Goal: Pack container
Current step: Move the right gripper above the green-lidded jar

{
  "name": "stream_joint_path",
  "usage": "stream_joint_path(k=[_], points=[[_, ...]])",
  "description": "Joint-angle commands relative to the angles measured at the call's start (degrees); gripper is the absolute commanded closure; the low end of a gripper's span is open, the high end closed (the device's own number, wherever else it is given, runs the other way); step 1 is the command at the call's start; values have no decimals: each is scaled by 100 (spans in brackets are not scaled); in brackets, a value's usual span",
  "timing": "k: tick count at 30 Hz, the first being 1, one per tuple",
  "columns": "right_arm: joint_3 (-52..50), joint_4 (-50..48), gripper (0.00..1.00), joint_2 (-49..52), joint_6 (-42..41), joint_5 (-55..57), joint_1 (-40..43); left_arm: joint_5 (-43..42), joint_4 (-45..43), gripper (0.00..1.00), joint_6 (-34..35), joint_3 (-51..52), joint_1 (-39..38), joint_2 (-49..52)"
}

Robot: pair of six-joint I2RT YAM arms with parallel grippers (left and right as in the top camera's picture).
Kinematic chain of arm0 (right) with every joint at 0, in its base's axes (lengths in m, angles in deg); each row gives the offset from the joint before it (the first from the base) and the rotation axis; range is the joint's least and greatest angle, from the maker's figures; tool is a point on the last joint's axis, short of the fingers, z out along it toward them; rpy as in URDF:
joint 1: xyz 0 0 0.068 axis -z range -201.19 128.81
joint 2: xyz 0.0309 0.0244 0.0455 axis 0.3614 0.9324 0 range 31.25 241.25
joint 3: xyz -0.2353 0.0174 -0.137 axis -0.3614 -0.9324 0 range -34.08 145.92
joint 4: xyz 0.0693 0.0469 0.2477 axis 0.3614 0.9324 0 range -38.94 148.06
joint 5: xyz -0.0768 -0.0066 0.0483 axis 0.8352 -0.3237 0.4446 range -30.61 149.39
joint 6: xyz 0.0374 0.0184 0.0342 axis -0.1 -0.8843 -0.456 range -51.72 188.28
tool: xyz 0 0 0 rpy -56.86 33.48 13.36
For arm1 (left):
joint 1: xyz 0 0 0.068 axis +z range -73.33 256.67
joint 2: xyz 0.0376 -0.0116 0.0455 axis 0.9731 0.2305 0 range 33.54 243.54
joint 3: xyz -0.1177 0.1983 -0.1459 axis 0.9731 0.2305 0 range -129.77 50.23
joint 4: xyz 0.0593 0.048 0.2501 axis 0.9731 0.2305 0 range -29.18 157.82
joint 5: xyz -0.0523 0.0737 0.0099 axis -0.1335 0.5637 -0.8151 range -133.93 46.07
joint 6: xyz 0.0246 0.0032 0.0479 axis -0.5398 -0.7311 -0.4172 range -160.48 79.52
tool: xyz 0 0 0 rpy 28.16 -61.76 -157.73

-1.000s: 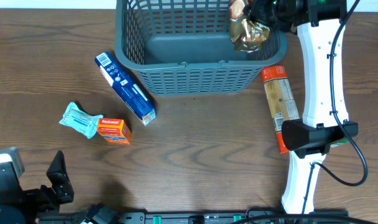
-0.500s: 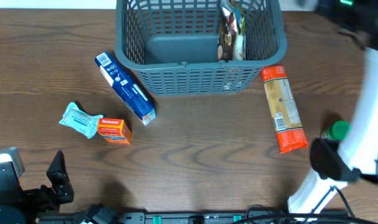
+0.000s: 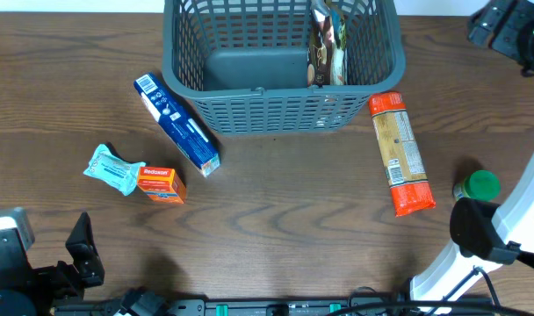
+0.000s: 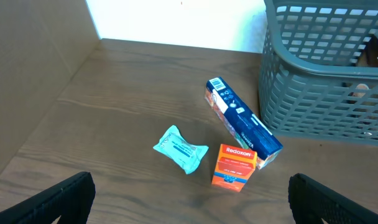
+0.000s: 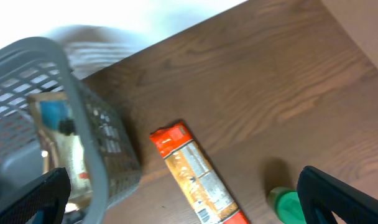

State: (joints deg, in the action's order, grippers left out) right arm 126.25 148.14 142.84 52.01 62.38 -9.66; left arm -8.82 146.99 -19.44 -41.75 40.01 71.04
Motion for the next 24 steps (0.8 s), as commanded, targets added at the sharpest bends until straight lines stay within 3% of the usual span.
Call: stream_joint_path(k=[1,8,11,19,24], points=[[-76,22,1,22,179,-39,273,46,17,2,50,-39,-2,50],[-120,20,1,11,479,-166,328,46,17,1,50,-39,-2,50],[-656,-146,1,-234,673,-118,221,46,17,1,50,-39,-2,50],[-5316,-2310,1,-2533,654,212,-15,46,17,1,50,-39,-2,50],[-7497,-3067,1,-3685,459,238,160,46,17,1,50,-39,-2,50]])
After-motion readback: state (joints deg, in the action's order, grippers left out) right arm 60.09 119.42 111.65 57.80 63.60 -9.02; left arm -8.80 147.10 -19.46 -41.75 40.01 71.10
